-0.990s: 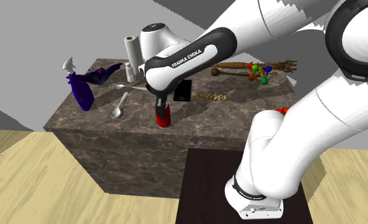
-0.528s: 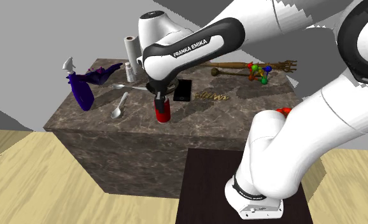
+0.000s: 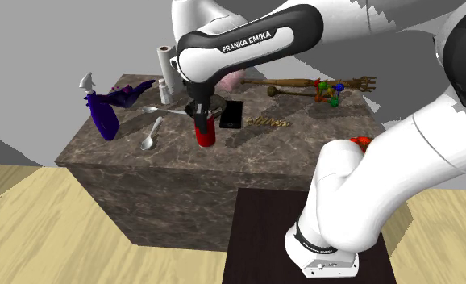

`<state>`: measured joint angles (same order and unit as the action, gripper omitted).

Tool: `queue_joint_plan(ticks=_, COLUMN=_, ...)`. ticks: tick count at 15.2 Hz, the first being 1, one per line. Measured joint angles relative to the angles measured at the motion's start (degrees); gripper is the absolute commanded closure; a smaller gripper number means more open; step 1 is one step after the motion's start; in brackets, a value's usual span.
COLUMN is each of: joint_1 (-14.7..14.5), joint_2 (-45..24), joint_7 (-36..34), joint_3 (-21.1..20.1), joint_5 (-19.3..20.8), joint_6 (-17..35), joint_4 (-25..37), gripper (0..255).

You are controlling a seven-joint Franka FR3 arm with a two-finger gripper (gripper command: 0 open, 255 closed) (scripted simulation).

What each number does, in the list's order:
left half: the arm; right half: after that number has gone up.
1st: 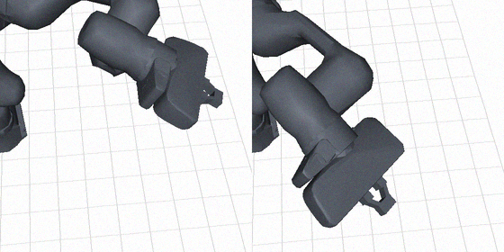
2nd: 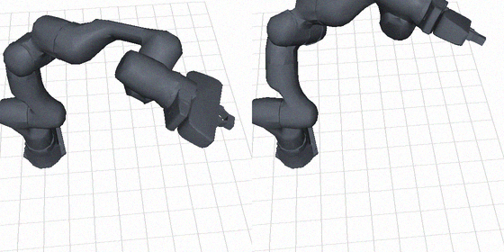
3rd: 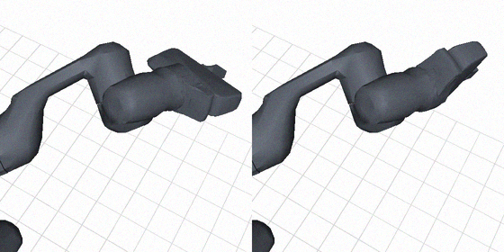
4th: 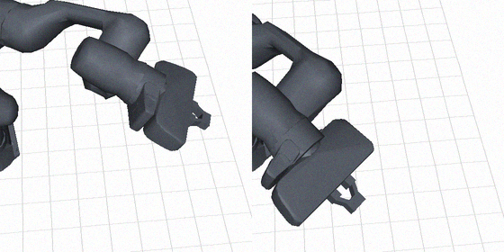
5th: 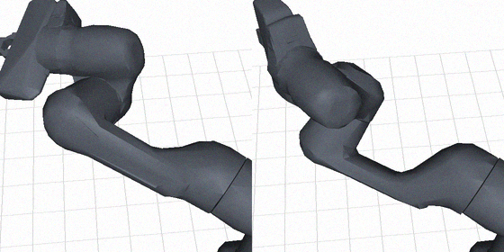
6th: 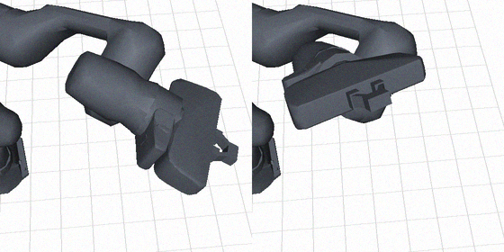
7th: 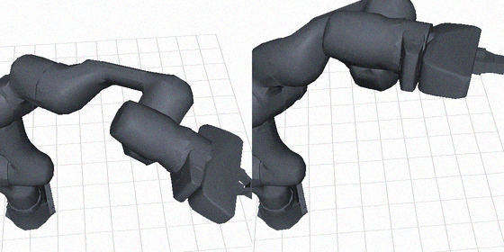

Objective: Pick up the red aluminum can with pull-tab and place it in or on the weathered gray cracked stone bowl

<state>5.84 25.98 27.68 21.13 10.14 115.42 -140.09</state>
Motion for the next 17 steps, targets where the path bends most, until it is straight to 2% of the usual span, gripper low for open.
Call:
queue_joint_plan(ticks=8, joint_1=-0.03, joint_2=0.9, joint_7=0.56, joint_3=-0.4, joint_5=-0.32, joint_6=-6.09, joint_4=5.26, gripper=255)
queue_joint_plan(ticks=14, joint_1=0.48, joint_2=-8.13, joint_7=8.4, joint_3=5.47, joint_5=-1.82, joint_6=-6.55, joint_4=15.03, gripper=255)
queue_joint_plan(ticks=17, joint_1=0.6, joint_2=-15.0, joint_7=13.32, joint_3=8.79, joint_5=-4.38, joint_6=-6.7, joint_4=21.85, gripper=255)
